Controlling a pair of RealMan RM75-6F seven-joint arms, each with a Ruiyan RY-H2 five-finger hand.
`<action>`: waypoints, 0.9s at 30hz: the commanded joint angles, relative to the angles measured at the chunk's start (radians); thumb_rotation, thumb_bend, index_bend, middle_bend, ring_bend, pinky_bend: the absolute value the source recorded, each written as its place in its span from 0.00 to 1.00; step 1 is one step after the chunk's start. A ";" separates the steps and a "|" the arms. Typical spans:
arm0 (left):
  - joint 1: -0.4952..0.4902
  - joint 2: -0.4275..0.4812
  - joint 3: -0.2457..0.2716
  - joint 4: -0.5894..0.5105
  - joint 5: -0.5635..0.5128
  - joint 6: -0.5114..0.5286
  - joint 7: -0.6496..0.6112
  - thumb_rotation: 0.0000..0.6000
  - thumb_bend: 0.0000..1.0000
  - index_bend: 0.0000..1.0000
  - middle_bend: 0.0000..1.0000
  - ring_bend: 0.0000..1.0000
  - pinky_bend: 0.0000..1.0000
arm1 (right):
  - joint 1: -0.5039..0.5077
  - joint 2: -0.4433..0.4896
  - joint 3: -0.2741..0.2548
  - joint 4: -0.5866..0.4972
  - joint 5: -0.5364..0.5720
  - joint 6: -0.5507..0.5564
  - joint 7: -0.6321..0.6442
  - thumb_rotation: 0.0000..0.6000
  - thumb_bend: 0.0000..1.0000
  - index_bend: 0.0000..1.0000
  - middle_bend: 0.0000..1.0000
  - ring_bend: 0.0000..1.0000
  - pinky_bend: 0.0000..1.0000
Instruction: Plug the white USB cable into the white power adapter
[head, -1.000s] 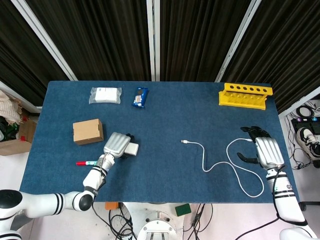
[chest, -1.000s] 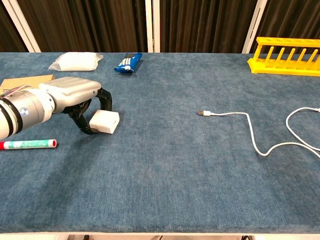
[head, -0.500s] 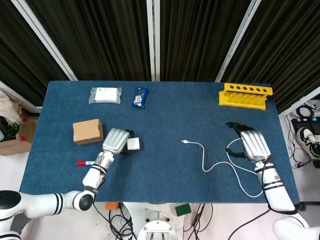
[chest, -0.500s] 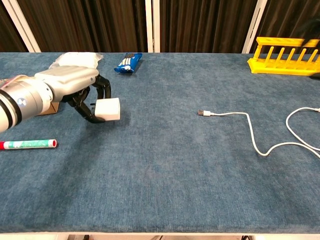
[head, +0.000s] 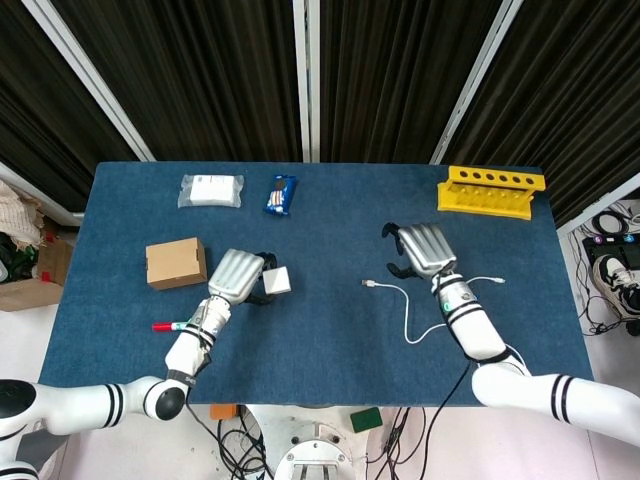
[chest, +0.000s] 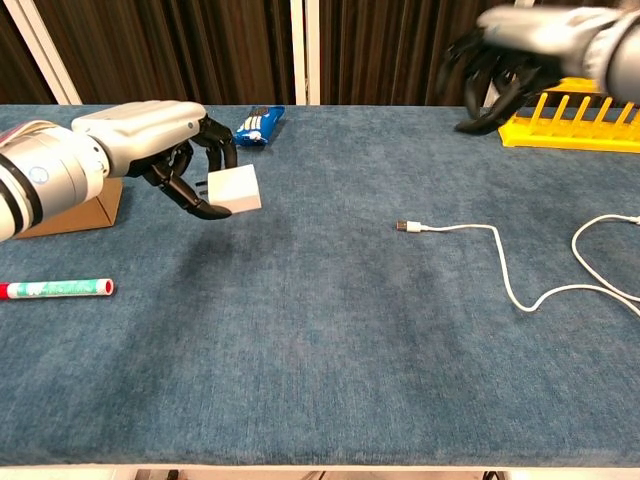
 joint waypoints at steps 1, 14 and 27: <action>-0.001 -0.002 0.006 0.011 0.008 -0.005 -0.005 0.84 0.18 0.61 0.61 0.74 1.00 | 0.133 -0.096 -0.026 0.066 0.210 -0.032 -0.171 1.00 0.29 0.41 0.69 0.79 1.00; -0.006 -0.019 0.025 0.047 0.017 -0.034 -0.007 0.85 0.18 0.61 0.60 0.73 1.00 | 0.203 -0.227 -0.113 0.194 0.349 -0.027 -0.214 1.00 0.31 0.47 0.79 0.85 1.00; -0.005 -0.021 0.033 0.042 0.006 -0.046 -0.002 0.85 0.18 0.61 0.59 0.73 1.00 | 0.224 -0.300 -0.123 0.243 0.466 0.028 -0.238 1.00 0.33 0.51 0.83 0.88 1.00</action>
